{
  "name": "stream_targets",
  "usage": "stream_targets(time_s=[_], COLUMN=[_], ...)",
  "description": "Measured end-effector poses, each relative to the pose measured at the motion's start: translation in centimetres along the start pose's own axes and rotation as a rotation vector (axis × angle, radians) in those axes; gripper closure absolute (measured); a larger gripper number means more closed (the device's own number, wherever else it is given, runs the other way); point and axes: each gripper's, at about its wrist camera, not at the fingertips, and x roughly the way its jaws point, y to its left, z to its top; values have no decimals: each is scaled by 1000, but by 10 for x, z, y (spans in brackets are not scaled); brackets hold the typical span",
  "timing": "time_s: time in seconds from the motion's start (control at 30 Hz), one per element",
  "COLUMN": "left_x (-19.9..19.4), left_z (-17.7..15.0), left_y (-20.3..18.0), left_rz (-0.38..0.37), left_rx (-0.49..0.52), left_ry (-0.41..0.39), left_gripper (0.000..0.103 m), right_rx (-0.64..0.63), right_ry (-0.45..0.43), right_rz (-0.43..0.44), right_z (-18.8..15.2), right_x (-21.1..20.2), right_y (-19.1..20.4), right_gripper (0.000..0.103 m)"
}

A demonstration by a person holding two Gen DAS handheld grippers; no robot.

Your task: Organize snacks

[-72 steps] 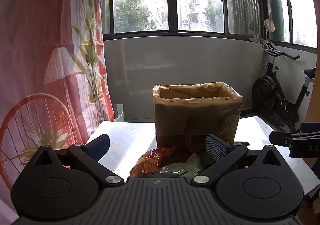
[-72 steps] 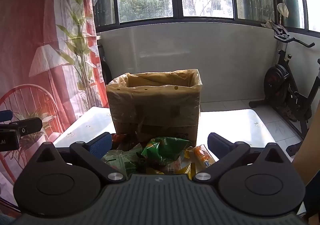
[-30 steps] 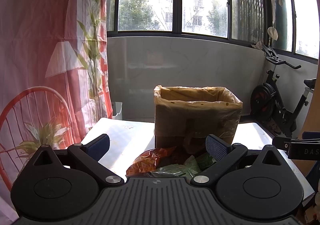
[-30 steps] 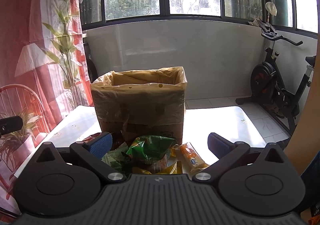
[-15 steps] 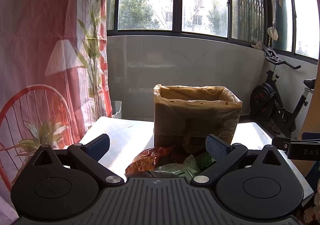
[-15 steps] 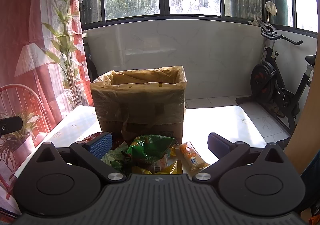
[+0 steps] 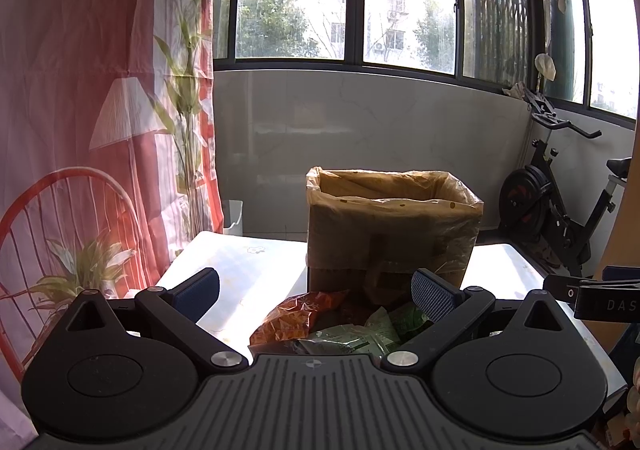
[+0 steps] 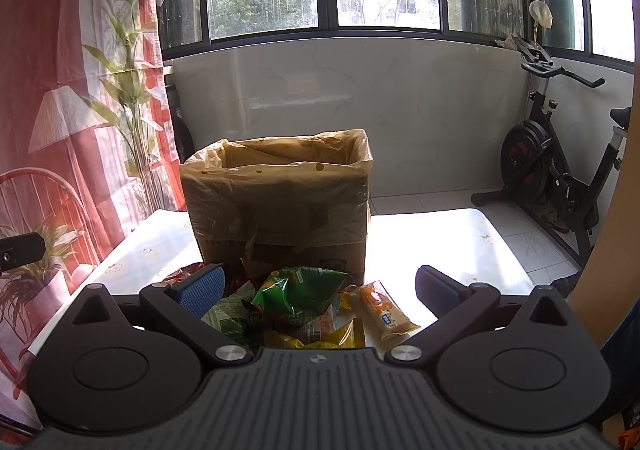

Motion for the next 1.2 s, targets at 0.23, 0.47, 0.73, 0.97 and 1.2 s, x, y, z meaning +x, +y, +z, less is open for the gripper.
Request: stream_targets(time_s=[0.23,0.47,0.73,0.97,1.2], left_x=[1,0,5,29,78], left_z=[-1,-1,-1,5,-12], left_y=[0,0,2,9,22], left_rz=[-1,-1,6,120,75], left_rx=[-4,-7,-12,22,-70], left_ry=[3,3,11,-69,-30], left_gripper=[0,0,0,0,1], right_rx=[0,2,21,86,120], right_ry=[0,1,-8,-169,-151], right_rz=[0,1,16,84,79], right_z=[0,0,-4,-11,-32], right_x=[0,0,3,18,64], right_y=[0,0,-2,-21,-27], right_gripper=[0,0,0,0,0])
